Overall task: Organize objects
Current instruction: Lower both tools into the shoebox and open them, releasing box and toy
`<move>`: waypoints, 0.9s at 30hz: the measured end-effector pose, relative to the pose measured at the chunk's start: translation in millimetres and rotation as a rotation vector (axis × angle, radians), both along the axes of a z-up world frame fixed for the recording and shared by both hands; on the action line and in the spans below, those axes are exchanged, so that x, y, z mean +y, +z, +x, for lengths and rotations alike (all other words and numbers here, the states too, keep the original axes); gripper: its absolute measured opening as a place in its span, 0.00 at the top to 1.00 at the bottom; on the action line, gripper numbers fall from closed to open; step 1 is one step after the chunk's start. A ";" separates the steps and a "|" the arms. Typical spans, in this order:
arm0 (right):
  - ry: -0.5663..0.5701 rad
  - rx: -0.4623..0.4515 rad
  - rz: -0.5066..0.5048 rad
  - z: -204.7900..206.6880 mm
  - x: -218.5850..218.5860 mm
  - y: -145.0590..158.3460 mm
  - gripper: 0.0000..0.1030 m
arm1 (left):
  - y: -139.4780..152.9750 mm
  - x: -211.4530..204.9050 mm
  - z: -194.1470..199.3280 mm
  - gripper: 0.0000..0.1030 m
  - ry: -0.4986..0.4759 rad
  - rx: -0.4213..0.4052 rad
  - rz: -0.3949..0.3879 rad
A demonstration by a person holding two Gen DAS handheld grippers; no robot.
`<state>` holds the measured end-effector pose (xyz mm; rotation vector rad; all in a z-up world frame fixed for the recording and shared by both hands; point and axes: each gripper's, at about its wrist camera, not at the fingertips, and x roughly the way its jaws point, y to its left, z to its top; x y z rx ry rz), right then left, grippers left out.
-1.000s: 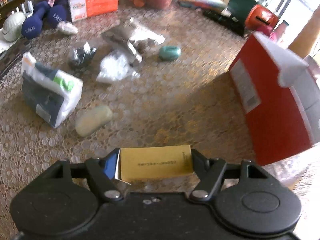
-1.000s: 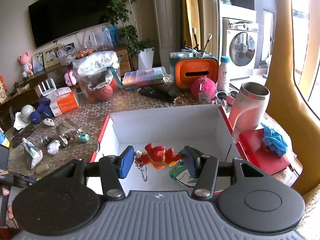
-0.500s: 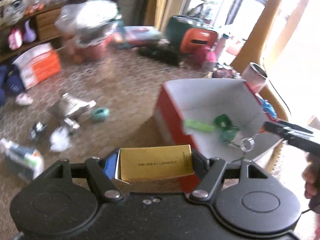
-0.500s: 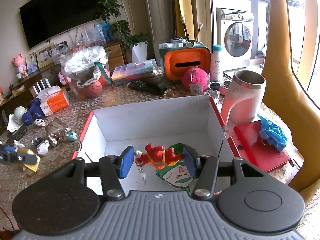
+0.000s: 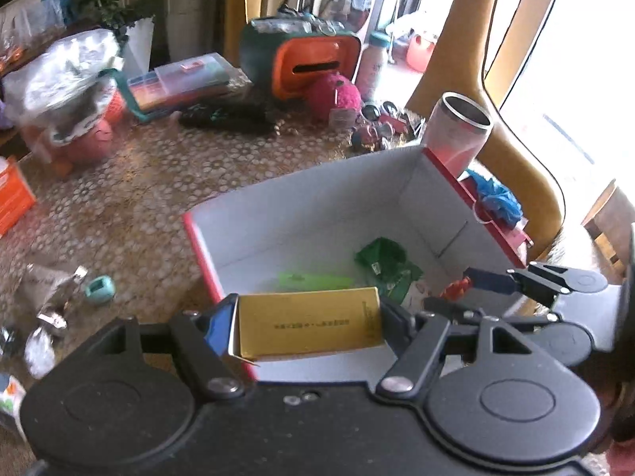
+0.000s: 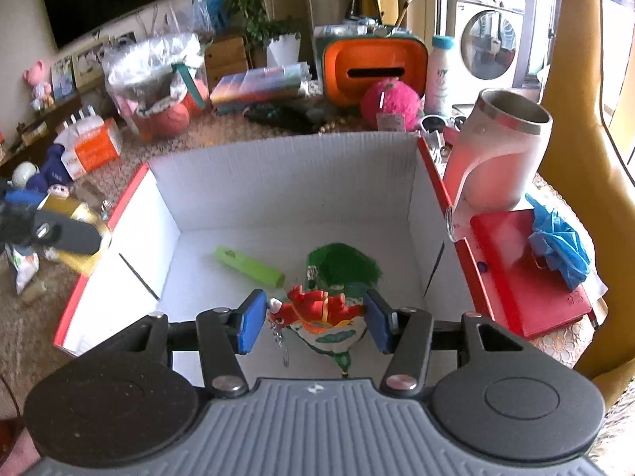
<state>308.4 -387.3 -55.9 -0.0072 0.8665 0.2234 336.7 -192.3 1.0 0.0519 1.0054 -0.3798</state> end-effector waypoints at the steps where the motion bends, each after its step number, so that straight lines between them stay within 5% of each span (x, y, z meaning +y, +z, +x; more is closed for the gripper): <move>1: 0.007 0.008 -0.003 1.3 0.2 -1.4 0.48 | -3.4 -5.9 3.9 0.30 -0.003 0.007 0.011; 8: 0.058 0.072 -0.048 13.9 5.2 -14.9 0.48 | -34.7 -38.0 31.4 0.30 0.028 0.077 0.040; 20: 0.104 0.135 -0.069 23.0 6.9 -28.3 0.48 | -80.6 -78.2 47.7 0.30 0.001 0.145 0.199; 27: 0.115 0.147 -0.075 22.2 6.6 -31.6 0.48 | -94.3 -79.1 51.0 0.30 0.015 0.190 0.203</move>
